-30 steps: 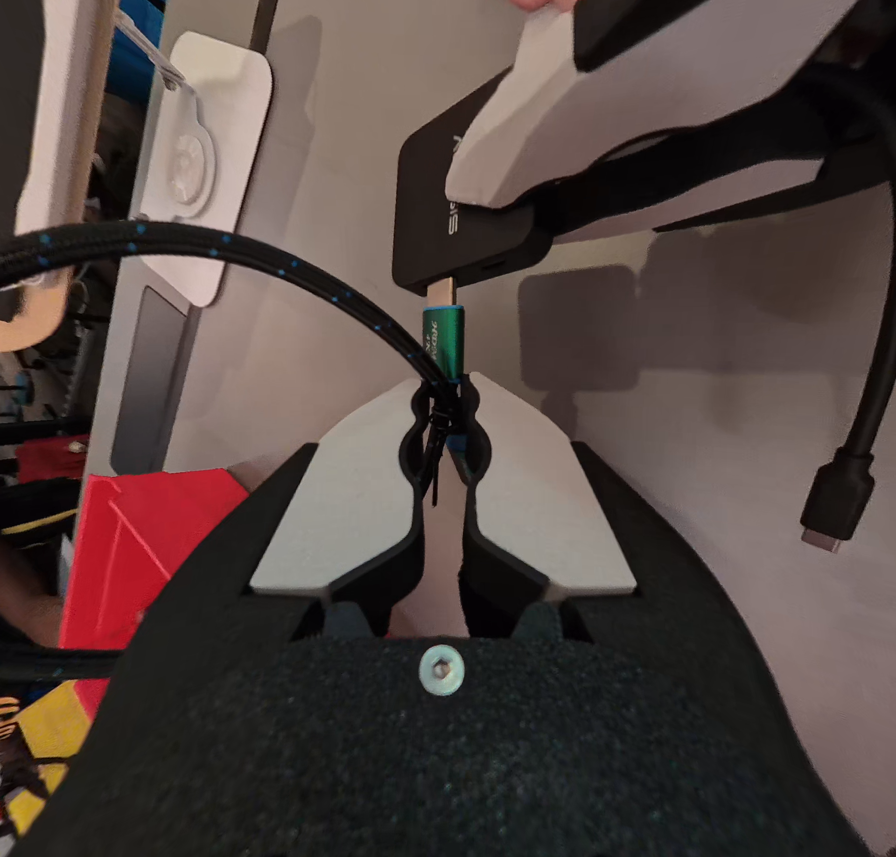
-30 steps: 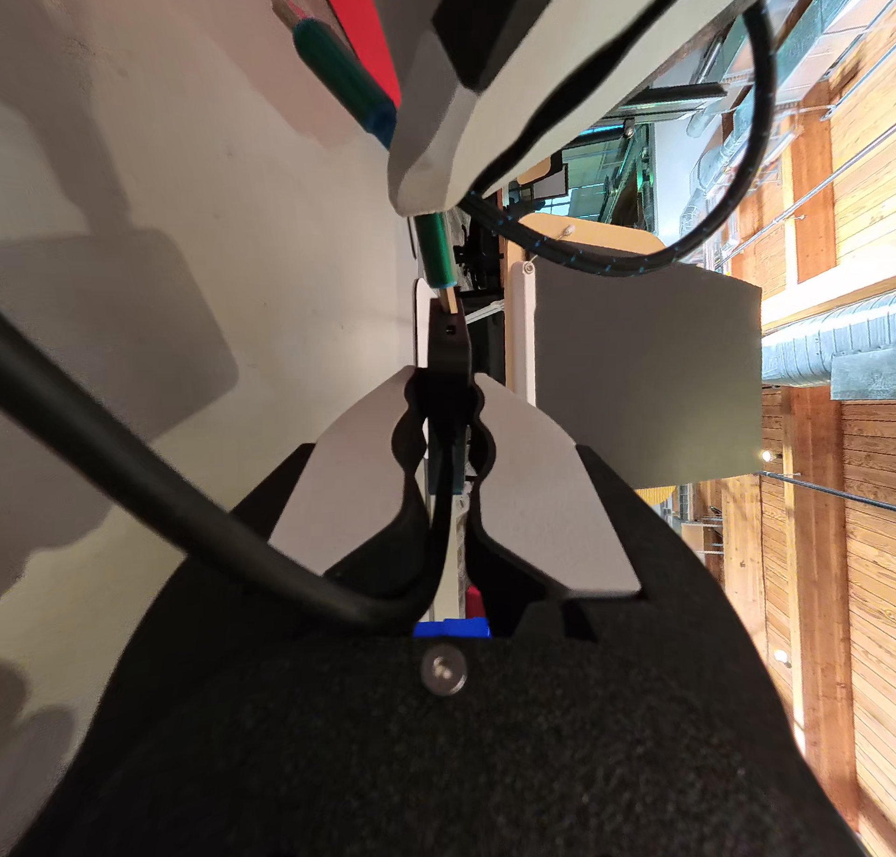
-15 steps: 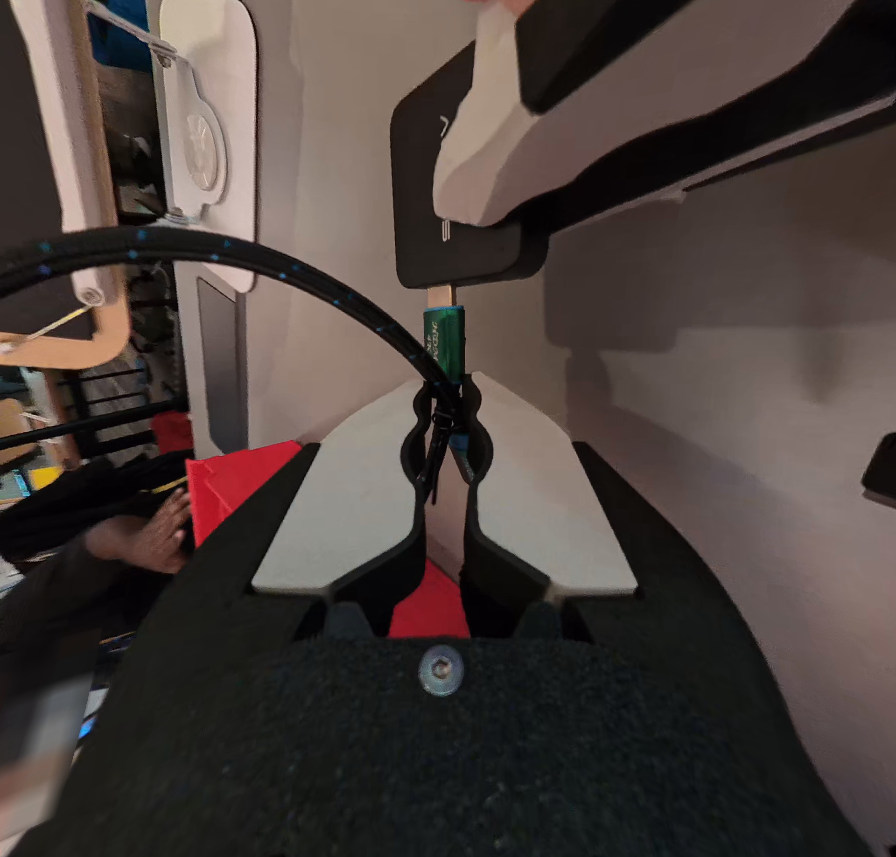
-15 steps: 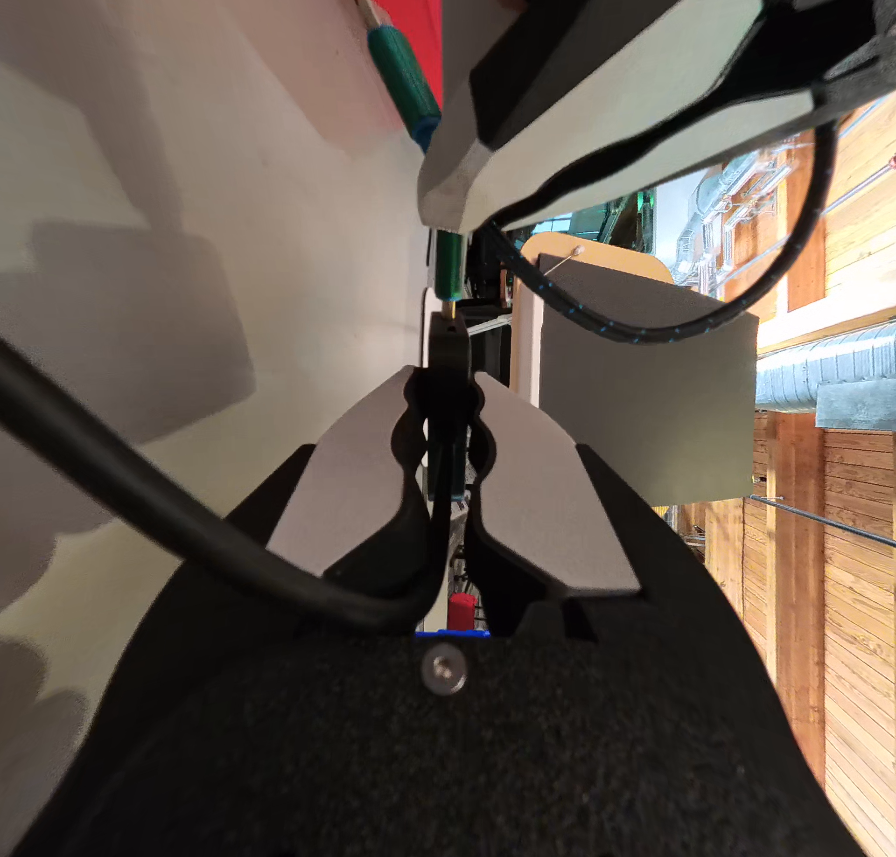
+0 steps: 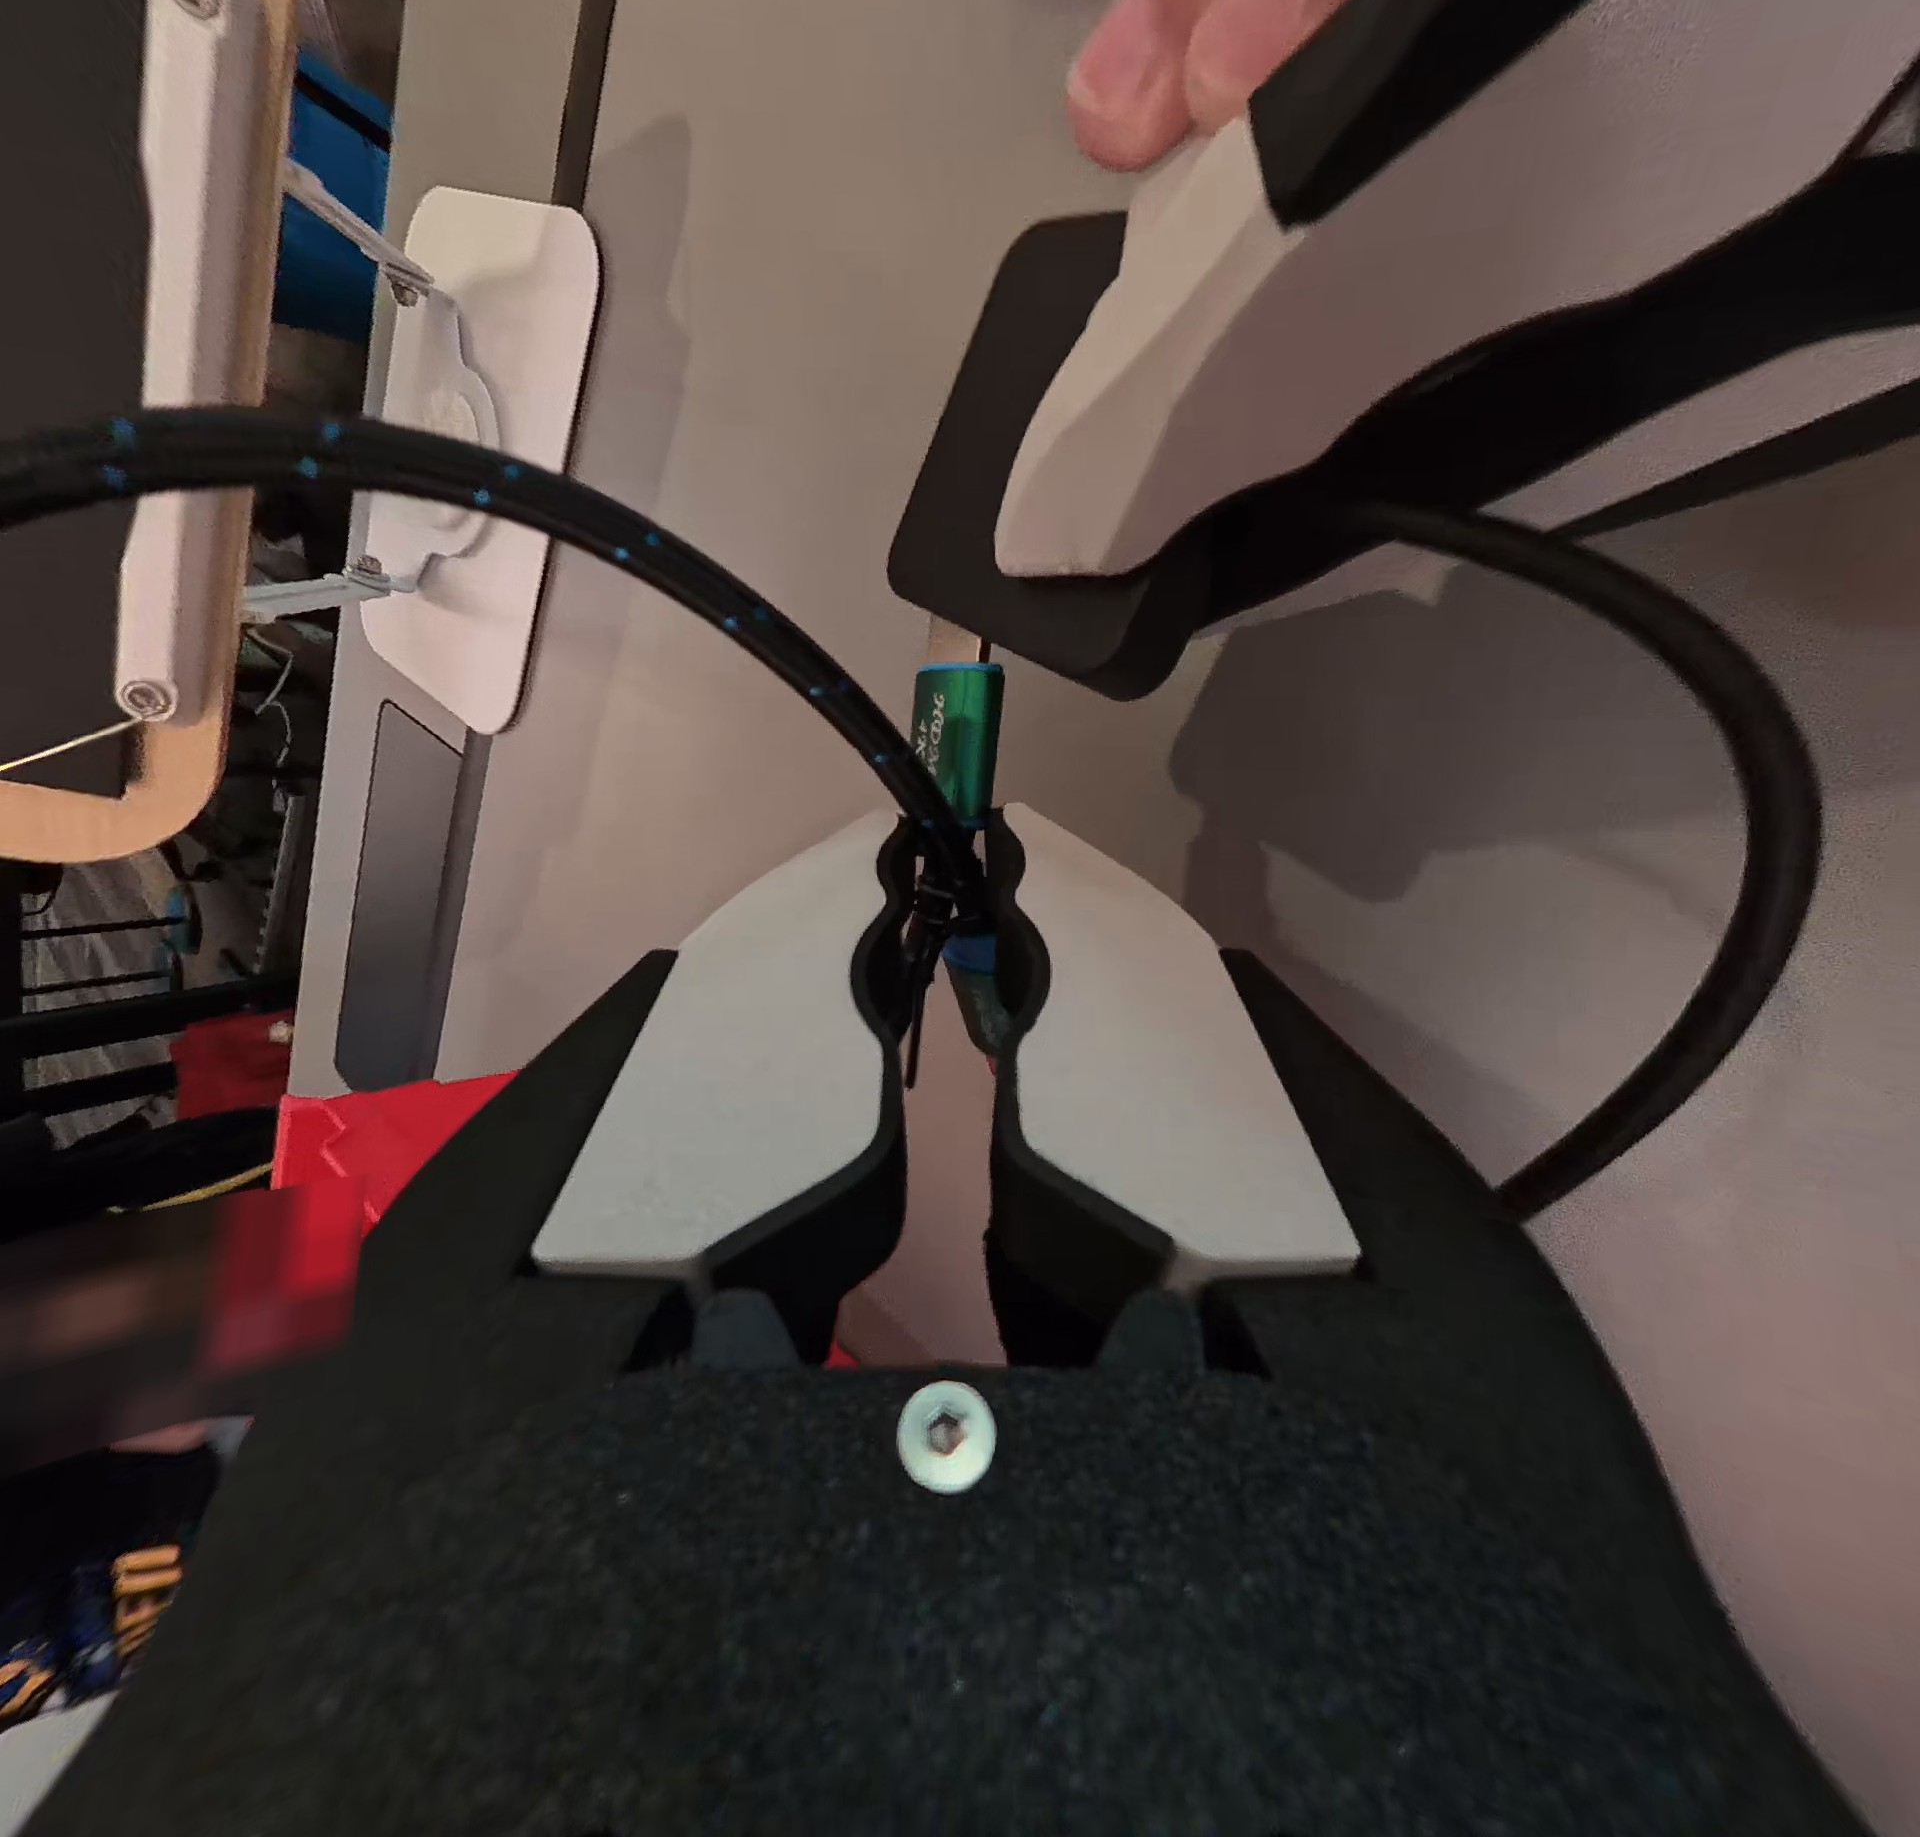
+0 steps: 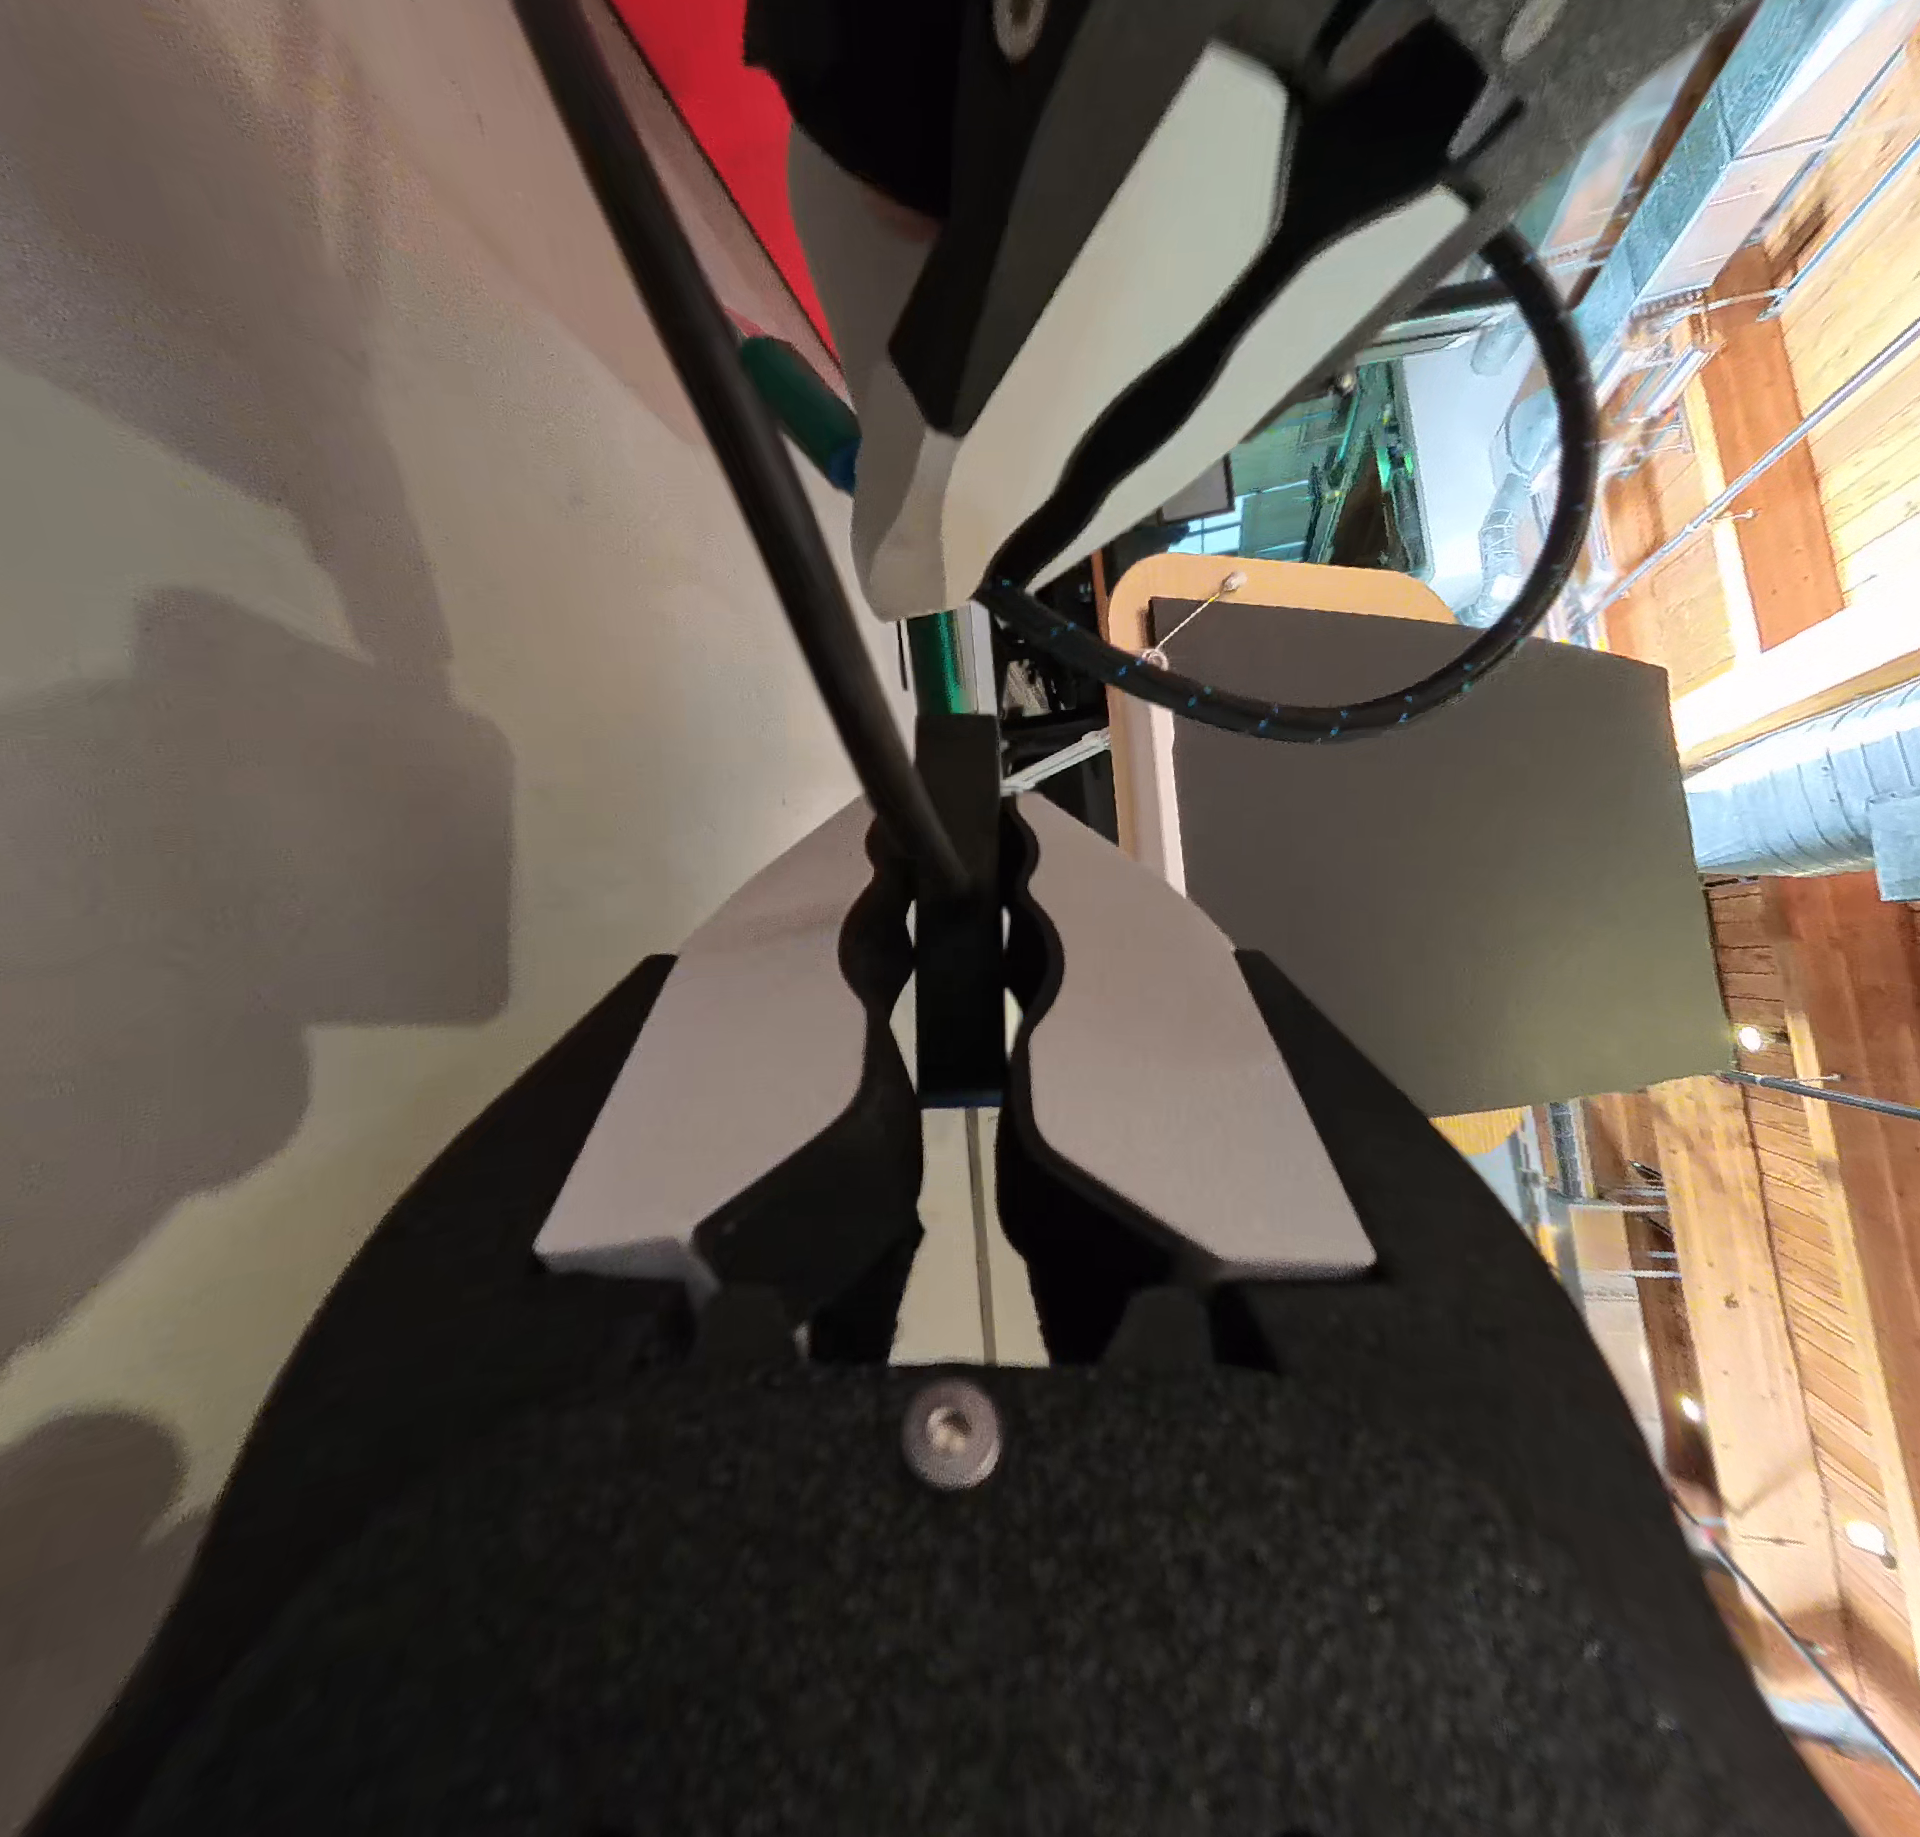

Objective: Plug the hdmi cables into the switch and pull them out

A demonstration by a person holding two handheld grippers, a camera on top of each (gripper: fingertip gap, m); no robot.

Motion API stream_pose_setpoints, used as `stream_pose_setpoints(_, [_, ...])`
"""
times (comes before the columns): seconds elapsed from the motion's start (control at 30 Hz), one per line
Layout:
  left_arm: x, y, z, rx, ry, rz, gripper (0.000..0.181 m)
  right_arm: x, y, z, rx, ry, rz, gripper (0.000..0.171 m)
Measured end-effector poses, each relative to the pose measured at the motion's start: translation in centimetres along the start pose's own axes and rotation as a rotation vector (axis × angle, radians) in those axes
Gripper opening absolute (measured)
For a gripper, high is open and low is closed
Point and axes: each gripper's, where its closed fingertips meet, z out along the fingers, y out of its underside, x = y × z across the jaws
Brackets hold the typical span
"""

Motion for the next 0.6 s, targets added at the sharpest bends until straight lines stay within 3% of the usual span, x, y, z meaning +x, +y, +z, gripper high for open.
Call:
stream_pose_setpoints(0.27, [0.6, 0.4, -0.9, 0.016, 0.034, 0.017, 0.012, -0.5, -0.5, -0.2, 0.098, -0.052, 0.082, 0.015])
stream_pose_setpoints(0.6, [1.7, -0.4, -0.7, 0.023, 0.06, 0.017, 0.011, -1.0, 1.1, 0.6, -0.012, -0.082, 0.11, 0.019])
